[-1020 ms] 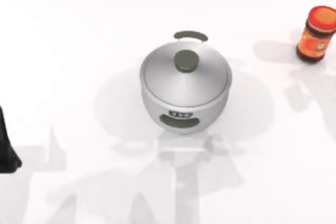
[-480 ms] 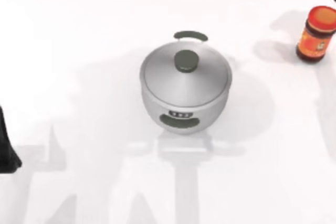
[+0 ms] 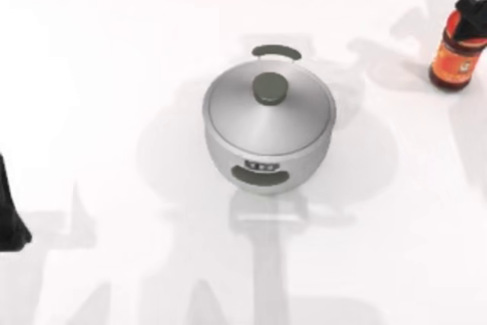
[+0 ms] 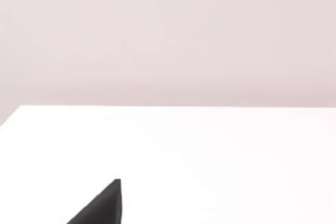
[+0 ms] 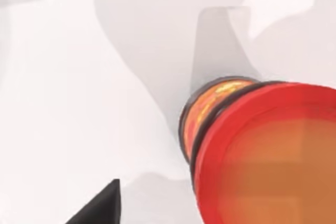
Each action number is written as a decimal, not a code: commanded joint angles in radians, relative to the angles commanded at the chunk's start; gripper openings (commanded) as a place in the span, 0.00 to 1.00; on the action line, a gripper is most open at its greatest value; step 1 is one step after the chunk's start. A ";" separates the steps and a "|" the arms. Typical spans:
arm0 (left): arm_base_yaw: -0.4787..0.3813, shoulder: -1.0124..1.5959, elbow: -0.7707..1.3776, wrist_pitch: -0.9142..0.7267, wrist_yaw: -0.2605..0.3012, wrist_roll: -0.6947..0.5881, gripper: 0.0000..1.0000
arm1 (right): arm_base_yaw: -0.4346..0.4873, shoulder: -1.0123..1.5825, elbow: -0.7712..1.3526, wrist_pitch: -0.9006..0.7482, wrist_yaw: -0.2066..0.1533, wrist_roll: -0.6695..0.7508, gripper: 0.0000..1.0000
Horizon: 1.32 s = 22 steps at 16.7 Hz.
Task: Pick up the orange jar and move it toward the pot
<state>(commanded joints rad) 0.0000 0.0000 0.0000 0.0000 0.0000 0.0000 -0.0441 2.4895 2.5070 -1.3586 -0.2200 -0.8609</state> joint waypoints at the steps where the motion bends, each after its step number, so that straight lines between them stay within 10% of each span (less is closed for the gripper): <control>1: 0.000 0.000 0.000 0.000 0.000 0.000 1.00 | -0.001 0.036 0.037 -0.018 -0.002 -0.013 1.00; 22: 0.000 0.000 0.000 0.000 0.000 0.000 1.00 | 0.020 0.091 -0.091 0.148 0.000 -0.005 1.00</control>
<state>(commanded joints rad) 0.0000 0.0000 0.0000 0.0000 0.0000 0.0000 -0.0244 2.5801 2.4158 -1.2110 -0.2200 -0.8662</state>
